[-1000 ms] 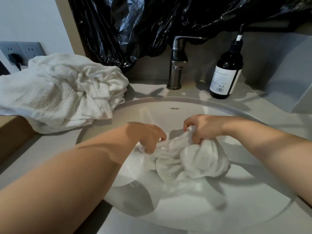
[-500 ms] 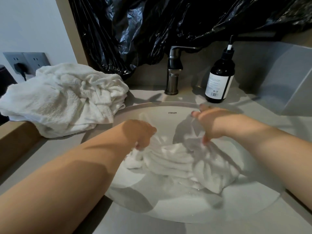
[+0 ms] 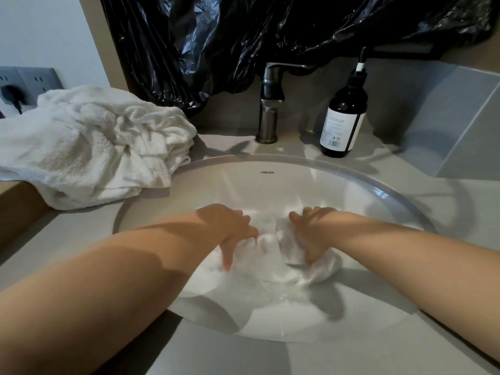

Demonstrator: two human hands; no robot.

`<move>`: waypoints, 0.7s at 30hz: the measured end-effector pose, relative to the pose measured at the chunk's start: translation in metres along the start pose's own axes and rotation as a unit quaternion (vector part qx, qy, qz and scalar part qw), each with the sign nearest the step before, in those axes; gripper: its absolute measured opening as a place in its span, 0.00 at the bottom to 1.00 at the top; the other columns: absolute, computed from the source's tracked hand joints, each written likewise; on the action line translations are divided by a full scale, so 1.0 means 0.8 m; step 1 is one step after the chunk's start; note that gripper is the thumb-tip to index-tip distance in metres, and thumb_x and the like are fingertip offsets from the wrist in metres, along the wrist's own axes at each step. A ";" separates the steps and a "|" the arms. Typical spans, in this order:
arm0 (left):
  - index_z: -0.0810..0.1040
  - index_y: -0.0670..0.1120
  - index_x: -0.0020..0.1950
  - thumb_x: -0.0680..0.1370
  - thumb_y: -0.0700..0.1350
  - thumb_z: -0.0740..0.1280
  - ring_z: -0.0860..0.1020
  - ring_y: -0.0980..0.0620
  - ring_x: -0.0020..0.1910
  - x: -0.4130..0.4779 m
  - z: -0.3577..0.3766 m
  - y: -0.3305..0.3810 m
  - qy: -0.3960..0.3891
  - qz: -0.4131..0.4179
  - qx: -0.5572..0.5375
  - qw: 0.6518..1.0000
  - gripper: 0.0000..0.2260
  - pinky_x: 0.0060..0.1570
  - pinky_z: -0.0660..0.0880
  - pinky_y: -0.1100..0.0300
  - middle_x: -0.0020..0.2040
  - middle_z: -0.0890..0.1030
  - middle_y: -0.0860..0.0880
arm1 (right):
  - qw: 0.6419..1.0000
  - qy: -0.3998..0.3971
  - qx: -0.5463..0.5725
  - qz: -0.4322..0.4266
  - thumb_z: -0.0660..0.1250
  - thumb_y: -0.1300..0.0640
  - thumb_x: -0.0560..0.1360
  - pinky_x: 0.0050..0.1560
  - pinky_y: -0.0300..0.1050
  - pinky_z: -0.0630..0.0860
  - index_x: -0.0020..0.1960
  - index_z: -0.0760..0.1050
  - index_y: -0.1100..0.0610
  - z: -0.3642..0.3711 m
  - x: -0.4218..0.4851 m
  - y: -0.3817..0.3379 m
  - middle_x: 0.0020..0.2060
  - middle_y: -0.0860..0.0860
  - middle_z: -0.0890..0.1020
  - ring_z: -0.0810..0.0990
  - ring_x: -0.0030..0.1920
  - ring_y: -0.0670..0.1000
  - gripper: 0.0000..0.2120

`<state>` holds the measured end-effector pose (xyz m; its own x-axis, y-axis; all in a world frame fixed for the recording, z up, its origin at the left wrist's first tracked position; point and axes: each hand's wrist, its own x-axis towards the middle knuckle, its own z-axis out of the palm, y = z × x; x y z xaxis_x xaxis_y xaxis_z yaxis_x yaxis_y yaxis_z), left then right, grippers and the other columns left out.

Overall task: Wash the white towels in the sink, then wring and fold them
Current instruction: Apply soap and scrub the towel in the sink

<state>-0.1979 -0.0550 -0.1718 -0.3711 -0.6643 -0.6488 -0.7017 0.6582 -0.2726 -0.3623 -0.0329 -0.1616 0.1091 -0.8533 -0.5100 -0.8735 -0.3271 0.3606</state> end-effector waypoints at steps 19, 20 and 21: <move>0.65 0.53 0.76 0.77 0.37 0.63 0.67 0.49 0.70 -0.013 -0.010 -0.016 0.047 -0.056 -0.140 0.987 0.28 0.64 0.68 0.57 0.72 0.66 0.51 | 0.998 -0.024 0.061 0.017 0.64 0.62 0.73 0.38 0.43 0.71 0.32 0.71 0.57 -0.034 -0.021 0.077 0.32 0.51 0.74 0.73 0.36 0.54 0.10; 0.61 0.51 0.78 0.78 0.38 0.63 0.65 0.49 0.72 -0.008 -0.011 -0.006 0.050 -0.044 -0.142 0.988 0.29 0.66 0.67 0.55 0.74 0.64 0.50 | 0.999 -0.024 0.022 0.021 0.63 0.61 0.74 0.40 0.43 0.71 0.35 0.72 0.57 -0.034 -0.023 0.067 0.35 0.51 0.75 0.74 0.38 0.54 0.09; 0.60 0.49 0.78 0.78 0.40 0.64 0.67 0.47 0.72 -0.004 -0.011 0.002 0.042 -0.039 -0.159 0.986 0.29 0.66 0.68 0.54 0.74 0.66 0.49 | 1.000 0.007 0.003 0.012 0.62 0.60 0.75 0.43 0.43 0.71 0.42 0.75 0.57 -0.035 -0.025 0.056 0.42 0.51 0.77 0.76 0.44 0.53 0.05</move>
<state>-0.2033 -0.0552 -0.1635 -0.3480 -0.7440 -0.5704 -0.8803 0.4686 -0.0740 -0.3902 -0.0414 -0.1134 0.0947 -0.8664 -0.4902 -0.8788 -0.3042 0.3678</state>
